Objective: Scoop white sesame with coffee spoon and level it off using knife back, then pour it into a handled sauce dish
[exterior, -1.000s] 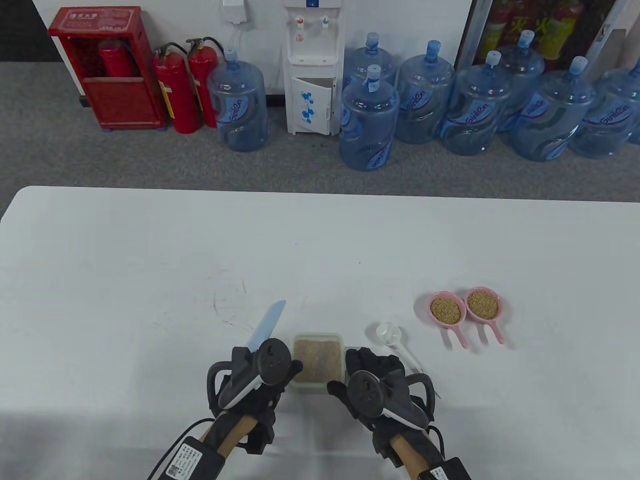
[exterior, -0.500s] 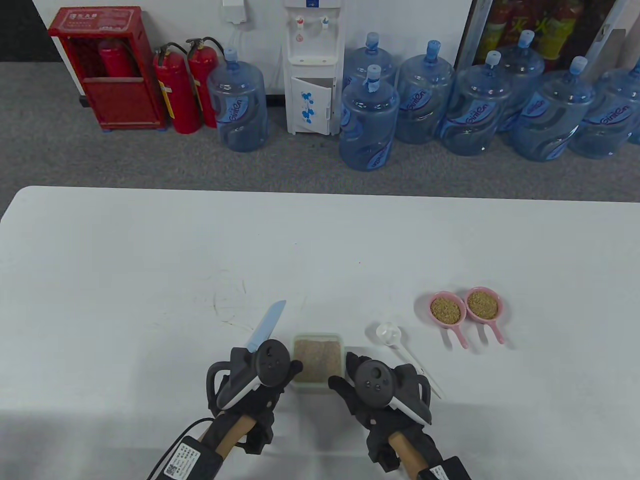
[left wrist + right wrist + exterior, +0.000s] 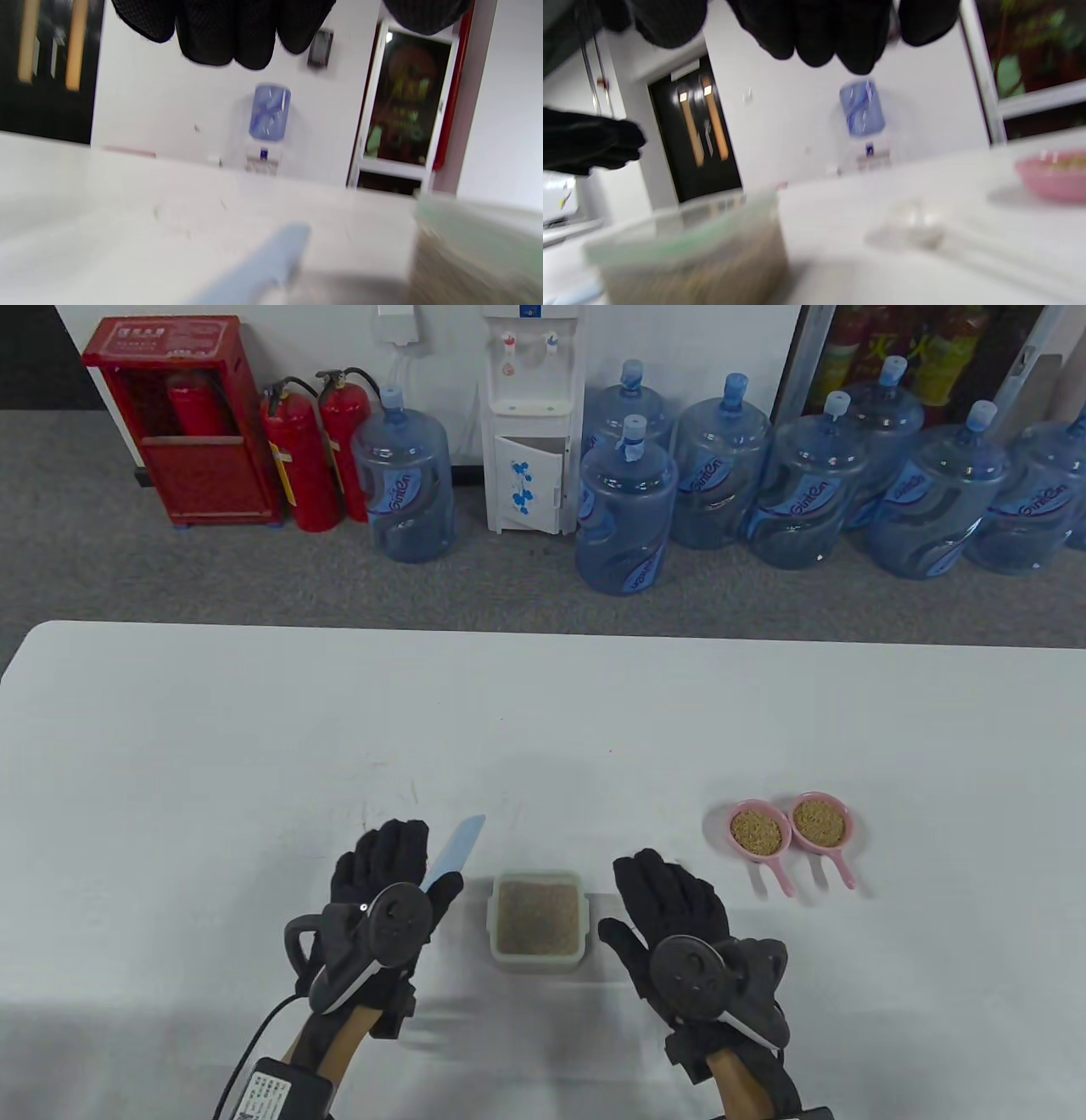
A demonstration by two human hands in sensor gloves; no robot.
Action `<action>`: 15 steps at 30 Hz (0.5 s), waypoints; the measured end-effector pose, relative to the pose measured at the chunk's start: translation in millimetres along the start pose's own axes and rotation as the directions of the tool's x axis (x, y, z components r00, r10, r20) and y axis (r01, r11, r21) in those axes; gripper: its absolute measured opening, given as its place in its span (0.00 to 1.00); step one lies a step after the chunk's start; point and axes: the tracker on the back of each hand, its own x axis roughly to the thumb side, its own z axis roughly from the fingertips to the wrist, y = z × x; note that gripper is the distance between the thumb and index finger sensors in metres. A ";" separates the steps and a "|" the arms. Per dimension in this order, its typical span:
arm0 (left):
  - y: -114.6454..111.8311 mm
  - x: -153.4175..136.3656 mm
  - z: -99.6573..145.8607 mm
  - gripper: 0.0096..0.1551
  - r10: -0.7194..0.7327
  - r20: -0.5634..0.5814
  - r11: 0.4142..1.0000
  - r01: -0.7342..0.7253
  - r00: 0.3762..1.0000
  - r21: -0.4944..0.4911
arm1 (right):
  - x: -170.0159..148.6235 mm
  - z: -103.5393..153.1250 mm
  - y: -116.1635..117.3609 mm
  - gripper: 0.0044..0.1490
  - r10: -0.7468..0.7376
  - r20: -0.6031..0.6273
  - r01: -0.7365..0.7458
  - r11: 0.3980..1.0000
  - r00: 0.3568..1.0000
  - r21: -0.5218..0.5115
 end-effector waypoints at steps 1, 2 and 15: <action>4.2 -4.9 -0.2 0.46 0.003 -0.002 1.000 -0.003 1.000 0.027 | -1.7 1.9 -4.3 0.46 0.008 -0.009 -0.008 0.998 1.000 -0.057; 7.6 -9.7 -0.1 0.46 0.002 -0.005 0.999 -0.002 1.000 0.043 | -3.4 3.5 -7.0 0.47 0.015 -0.019 -0.017 0.995 1.000 -0.095; -12.9 -58.0 -13.1 0.51 -0.117 -0.106 0.993 0.116 0.987 -0.014 | -57.2 8.4 3.7 0.53 0.190 -0.238 -0.216 0.972 0.952 -0.087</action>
